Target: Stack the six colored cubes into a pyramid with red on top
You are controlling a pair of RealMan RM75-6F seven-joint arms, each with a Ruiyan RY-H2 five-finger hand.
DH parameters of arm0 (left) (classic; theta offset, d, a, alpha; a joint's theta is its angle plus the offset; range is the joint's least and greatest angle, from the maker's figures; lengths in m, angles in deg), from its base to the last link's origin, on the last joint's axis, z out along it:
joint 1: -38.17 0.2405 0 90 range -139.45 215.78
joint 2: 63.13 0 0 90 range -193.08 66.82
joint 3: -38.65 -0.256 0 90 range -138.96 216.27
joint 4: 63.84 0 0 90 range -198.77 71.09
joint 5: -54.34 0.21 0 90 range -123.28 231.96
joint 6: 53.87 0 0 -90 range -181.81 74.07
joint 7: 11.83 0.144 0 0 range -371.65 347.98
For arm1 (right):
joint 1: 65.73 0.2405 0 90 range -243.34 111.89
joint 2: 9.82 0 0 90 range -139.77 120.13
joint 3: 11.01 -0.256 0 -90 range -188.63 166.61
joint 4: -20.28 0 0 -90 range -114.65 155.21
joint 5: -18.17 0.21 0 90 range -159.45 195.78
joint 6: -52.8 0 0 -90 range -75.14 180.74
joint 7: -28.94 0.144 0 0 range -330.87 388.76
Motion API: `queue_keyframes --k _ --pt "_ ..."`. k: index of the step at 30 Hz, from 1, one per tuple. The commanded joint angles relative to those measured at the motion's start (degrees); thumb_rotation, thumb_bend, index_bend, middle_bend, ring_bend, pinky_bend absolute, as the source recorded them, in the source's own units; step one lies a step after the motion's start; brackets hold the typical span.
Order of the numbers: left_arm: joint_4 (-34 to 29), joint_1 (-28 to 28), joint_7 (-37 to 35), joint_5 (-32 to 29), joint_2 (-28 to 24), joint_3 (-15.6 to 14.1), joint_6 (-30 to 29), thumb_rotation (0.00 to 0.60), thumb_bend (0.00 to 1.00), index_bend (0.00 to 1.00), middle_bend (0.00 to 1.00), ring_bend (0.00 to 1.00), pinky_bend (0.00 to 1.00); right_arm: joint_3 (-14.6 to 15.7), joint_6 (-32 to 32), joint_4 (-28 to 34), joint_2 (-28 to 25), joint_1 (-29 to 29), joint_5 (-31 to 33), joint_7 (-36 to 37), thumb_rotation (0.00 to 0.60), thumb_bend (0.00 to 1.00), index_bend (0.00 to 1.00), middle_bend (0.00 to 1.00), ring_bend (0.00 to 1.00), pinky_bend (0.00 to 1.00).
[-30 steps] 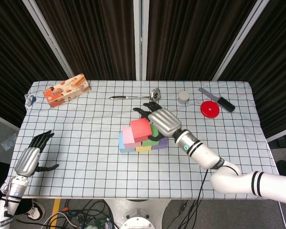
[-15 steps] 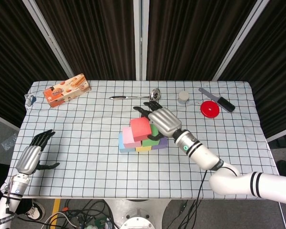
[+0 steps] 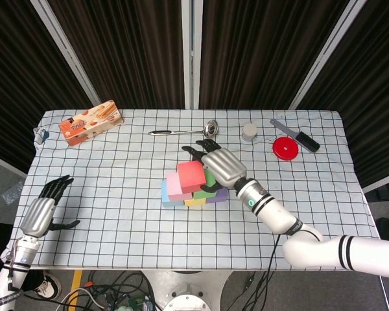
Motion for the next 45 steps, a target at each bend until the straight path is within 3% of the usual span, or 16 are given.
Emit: queue_keyframes --k 1,17,26,45 --pt "0.0 0.1 0.0 0.0 0.0 0.0 -0.1 0.600 0.00 0.08 0.03 0.00 0.04 0.1 -0.2 0.1 0.0 0.1 0.2 -0.2 0.600 0.30 0.00 0.45 0.01 0.00" --pt "-0.2 0.3 0.2 0.1 -0.1 -0.3 -0.4 0.600 0.00 0.08 0.03 0.00 0.04 0.4 -2.2 0.9 0.2 0.4 1.6 -1.3 0.600 0.30 0.00 0.45 0.01 0.00" --pt "-0.2 0.5 -0.3 0.1 -0.2 -0.5 -0.3 0.600 0.00 0.07 0.03 0.00 0.04 0.5 -5.3 2.9 0.9 0.8 5.7 -4.0 0.600 0.30 0.00 0.46 0.02 0.00" --pt "-0.3 0.4 -1.5 0.3 -0.6 -0.7 0.1 0.600 0.00 0.08 0.03 0.00 0.04 0.5 -5.4 4.9 0.2 3.4 12.8 -7.3 0.600 0.31 0.00 0.46 0.03 0.00"
